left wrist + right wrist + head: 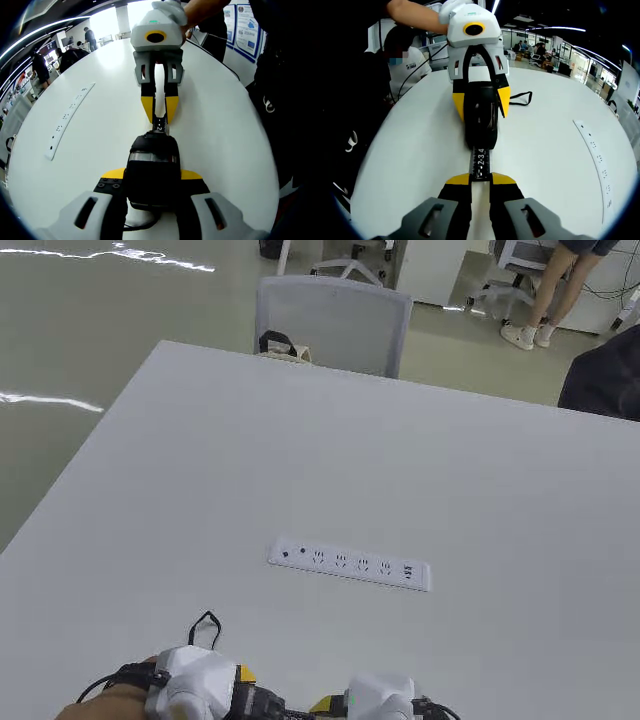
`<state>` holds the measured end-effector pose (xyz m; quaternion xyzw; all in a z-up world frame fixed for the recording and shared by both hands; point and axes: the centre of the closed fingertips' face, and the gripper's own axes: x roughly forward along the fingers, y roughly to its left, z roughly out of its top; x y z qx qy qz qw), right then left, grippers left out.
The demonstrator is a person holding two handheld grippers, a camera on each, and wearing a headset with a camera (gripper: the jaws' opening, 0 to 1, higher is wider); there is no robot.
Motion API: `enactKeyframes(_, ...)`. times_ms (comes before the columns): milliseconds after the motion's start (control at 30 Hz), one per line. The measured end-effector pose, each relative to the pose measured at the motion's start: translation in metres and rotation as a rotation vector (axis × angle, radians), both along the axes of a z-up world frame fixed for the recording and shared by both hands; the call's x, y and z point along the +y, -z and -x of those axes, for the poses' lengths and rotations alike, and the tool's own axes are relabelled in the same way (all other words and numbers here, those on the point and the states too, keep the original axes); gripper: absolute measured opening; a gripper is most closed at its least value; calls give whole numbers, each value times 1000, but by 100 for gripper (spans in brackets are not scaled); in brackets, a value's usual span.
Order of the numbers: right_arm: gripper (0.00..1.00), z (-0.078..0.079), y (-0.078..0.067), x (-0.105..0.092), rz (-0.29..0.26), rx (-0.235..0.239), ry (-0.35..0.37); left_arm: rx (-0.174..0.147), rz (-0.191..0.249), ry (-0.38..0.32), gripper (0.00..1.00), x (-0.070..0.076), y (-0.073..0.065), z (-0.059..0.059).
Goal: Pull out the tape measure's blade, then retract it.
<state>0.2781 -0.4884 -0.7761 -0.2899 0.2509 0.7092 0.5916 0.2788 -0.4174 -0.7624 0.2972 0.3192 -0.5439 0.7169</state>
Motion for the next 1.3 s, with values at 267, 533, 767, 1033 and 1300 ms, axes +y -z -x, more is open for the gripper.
enactKeyframes(267, 10, -1, 0, -10, 10, 2, 6, 2, -5, -1, 33, -1, -2, 0)
enactKeyframes(533, 10, -3, -1, -23, 21, -3, 5, 0, -9, 0, 33, -1, -2, 1)
enactKeyframes(767, 10, -5, -2, -35, 31, -3, 8, 1, -10, -1, 33, -1, -2, 1)
enactKeyframes(1033, 10, -6, -2, -48, 50, 0, 14, 0, -14, 4, 33, 0, 2, 0)
enactKeyframes(1300, 10, -8, -1, -64, 70, 4, 21, 0, -19, 6, 33, -2, 1, 1)
